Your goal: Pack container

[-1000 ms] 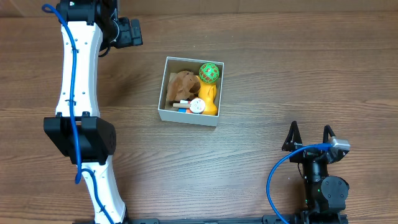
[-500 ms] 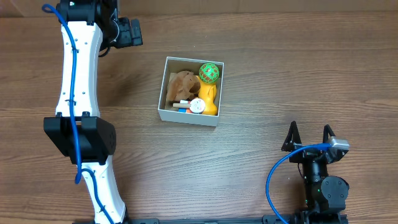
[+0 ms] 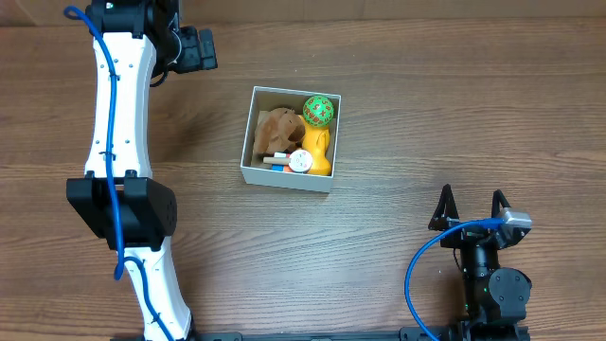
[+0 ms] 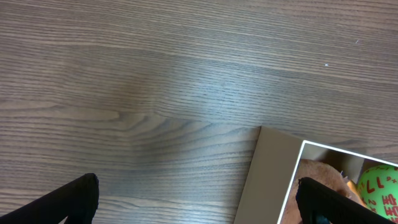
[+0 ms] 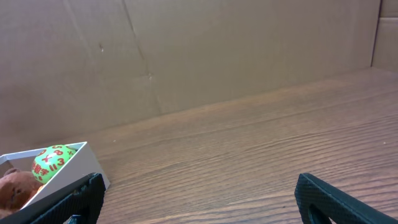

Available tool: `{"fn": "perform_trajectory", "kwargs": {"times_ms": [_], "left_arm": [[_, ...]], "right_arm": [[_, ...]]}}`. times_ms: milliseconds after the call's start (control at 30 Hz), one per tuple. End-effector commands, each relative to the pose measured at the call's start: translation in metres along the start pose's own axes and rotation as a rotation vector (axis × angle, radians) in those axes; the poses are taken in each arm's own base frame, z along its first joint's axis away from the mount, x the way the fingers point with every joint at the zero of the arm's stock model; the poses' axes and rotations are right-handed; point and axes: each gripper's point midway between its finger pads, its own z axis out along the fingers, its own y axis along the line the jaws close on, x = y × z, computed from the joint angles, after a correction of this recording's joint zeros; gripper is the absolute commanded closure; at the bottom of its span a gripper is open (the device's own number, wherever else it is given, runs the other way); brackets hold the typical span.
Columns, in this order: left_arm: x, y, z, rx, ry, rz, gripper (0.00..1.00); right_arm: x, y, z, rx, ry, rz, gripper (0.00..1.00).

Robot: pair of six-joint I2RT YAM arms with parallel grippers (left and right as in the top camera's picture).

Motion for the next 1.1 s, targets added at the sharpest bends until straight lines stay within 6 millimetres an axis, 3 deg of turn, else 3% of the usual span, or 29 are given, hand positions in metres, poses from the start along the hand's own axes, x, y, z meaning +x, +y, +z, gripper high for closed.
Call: {"fn": "perform_trajectory", "kwargs": {"times_ms": [0,133,267,433,567,733,833,933,1067], "left_arm": [[-0.006,-0.024,-0.051,0.036,-0.106,0.026,0.0],[0.001,-0.061,-0.126,0.106,-0.245,0.097,0.0],[0.026,-0.095,-0.215,0.182,-0.411,0.182,0.0],[0.067,-0.091,-0.314,0.215,-0.616,0.213,0.0],[0.108,-0.07,-0.359,0.261,-0.705,0.208,0.0],[0.163,-0.028,-0.379,0.26,-0.843,0.164,0.0],[0.19,-0.007,-0.375,0.255,-0.925,0.13,0.0],[0.221,0.017,-0.342,0.23,-1.019,0.075,0.0],[0.232,0.024,-0.304,0.236,-1.094,0.056,0.0]], "right_arm": [[0.001,0.0,0.0,-0.004,-0.005,-0.006,0.0],[0.001,0.0,0.0,-0.004,-0.005,-0.006,0.0],[0.001,0.0,0.0,-0.004,-0.005,-0.006,0.0],[0.001,0.0,0.0,-0.004,-0.005,-0.006,0.0],[0.001,0.0,0.0,-0.004,-0.005,-0.006,0.0],[0.001,0.0,0.0,-0.004,-0.005,-0.006,0.0],[0.001,0.0,0.0,-0.004,-0.005,-0.006,0.0],[0.001,0.0,0.0,-0.004,-0.005,-0.006,0.0],[0.001,0.0,0.0,-0.004,-0.005,-0.006,0.0]]}}
